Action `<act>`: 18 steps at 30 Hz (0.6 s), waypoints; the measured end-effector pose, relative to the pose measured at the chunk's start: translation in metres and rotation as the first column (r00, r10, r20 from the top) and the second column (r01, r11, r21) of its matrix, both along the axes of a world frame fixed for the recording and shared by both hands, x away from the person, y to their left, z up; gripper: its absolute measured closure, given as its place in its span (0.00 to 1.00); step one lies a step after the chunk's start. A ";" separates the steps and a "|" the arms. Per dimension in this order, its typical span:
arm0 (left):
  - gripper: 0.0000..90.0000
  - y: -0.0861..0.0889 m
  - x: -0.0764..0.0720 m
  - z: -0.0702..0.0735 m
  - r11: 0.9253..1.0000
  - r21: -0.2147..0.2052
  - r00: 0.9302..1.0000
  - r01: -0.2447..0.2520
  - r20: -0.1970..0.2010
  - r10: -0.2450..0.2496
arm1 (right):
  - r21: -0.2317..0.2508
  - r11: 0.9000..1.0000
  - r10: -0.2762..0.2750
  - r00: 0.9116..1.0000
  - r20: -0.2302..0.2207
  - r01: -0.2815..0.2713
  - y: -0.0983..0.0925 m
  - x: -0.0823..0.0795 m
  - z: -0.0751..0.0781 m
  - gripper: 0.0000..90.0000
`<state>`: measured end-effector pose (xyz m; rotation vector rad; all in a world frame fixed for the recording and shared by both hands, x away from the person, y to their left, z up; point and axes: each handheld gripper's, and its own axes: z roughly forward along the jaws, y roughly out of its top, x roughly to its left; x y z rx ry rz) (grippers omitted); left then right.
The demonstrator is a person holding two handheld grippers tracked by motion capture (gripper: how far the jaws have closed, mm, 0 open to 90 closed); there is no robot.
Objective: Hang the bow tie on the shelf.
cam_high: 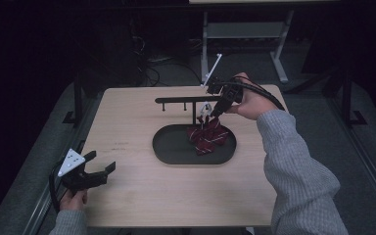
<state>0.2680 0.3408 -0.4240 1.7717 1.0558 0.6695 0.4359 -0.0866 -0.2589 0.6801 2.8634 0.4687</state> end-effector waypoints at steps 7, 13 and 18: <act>0.14 0.000 0.000 0.000 1.000 -0.004 1.000 -0.003 0.000 0.003 | 0.020 1.000 0.009 1.000 -0.004 -0.009 -0.004 -0.006 -0.003 0.71; 0.14 0.000 -0.001 0.000 1.000 0.009 1.000 0.000 -0.005 0.000 | 0.033 0.999 0.010 1.000 -0.010 -0.010 -0.011 -0.011 -0.007 0.70; 0.14 0.000 0.000 0.000 1.000 0.007 1.000 0.000 -0.002 0.000 | 0.041 0.999 0.009 1.000 -0.015 -0.008 -0.015 -0.014 -0.010 0.68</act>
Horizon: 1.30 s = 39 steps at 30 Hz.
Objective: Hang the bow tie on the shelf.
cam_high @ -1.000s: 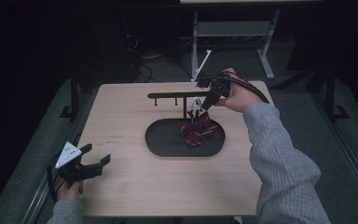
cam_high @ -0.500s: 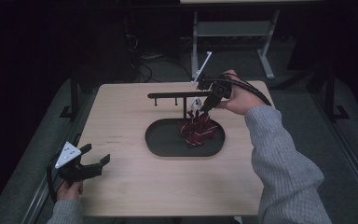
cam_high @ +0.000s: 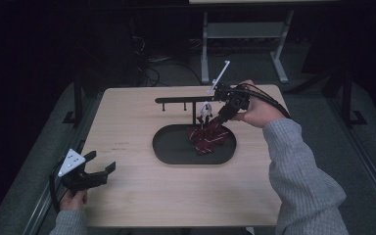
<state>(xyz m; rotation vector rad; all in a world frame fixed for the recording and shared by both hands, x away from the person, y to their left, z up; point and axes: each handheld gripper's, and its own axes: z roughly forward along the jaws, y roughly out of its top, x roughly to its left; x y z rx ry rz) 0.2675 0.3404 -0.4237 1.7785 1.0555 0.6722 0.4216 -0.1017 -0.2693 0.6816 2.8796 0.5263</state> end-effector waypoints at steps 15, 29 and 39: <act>0.14 -0.001 0.000 0.000 1.000 0.001 1.000 0.000 -0.002 0.000 | 0.015 1.000 0.004 1.000 -0.012 -0.004 -0.012 -0.016 -0.013 0.65; 0.14 -0.001 0.000 0.000 1.000 -0.001 1.000 -0.004 -0.002 0.004 | 0.025 1.000 0.006 1.000 -0.012 -0.006 -0.018 -0.028 -0.028 0.58; 0.14 -0.001 -0.001 0.000 1.000 -0.002 1.000 -0.004 0.000 0.004 | 0.031 1.000 0.000 1.000 -0.019 0.001 -0.023 -0.036 -0.037 0.57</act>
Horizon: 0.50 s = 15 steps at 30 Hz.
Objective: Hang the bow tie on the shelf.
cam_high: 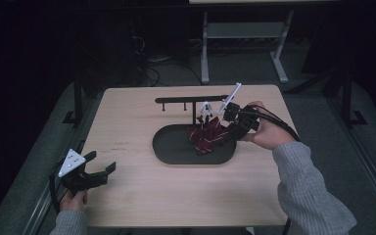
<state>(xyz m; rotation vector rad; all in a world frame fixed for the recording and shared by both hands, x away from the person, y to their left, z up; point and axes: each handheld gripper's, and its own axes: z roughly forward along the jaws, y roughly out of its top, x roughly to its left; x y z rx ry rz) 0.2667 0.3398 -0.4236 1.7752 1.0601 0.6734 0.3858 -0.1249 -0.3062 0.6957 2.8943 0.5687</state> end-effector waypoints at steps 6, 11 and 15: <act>0.14 0.000 0.000 0.000 1.000 -0.001 1.000 0.001 -0.003 -0.001 | 0.003 1.000 -0.003 1.000 -0.003 0.003 -0.003 -0.004 -0.005 0.56; 0.14 -0.001 0.000 0.000 1.000 0.000 1.000 0.001 -0.004 -0.001 | 0.006 1.000 -0.014 1.000 -0.009 0.014 -0.009 -0.008 -0.011 0.56; 0.14 -0.001 0.000 0.000 1.000 0.000 1.000 0.000 -0.007 0.000 | 0.015 1.000 -0.014 1.000 -0.019 0.015 -0.013 -0.011 -0.015 0.56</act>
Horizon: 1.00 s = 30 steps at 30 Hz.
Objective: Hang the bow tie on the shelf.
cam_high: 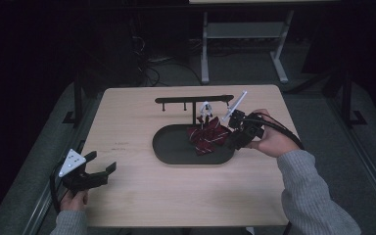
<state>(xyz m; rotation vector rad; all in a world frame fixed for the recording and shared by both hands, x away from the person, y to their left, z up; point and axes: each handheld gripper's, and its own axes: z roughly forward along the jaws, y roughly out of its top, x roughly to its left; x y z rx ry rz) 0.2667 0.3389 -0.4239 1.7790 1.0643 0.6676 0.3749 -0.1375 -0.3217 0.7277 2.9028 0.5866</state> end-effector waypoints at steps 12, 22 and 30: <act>0.14 0.000 0.000 0.000 1.000 0.002 1.000 -0.001 -0.001 0.001 | 0.008 1.000 -0.002 1.000 -0.016 0.002 -0.006 -0.011 -0.016 0.56; 0.14 -0.001 0.000 0.000 1.000 0.005 1.000 -0.001 -0.002 0.001 | 0.011 1.000 -0.009 0.999 -0.033 0.009 -0.015 -0.018 -0.030 0.56; 0.14 -0.002 0.000 0.000 1.000 0.006 1.000 0.005 -0.003 -0.005 | 0.024 0.999 -0.023 0.999 -0.045 0.024 -0.022 -0.028 -0.041 0.56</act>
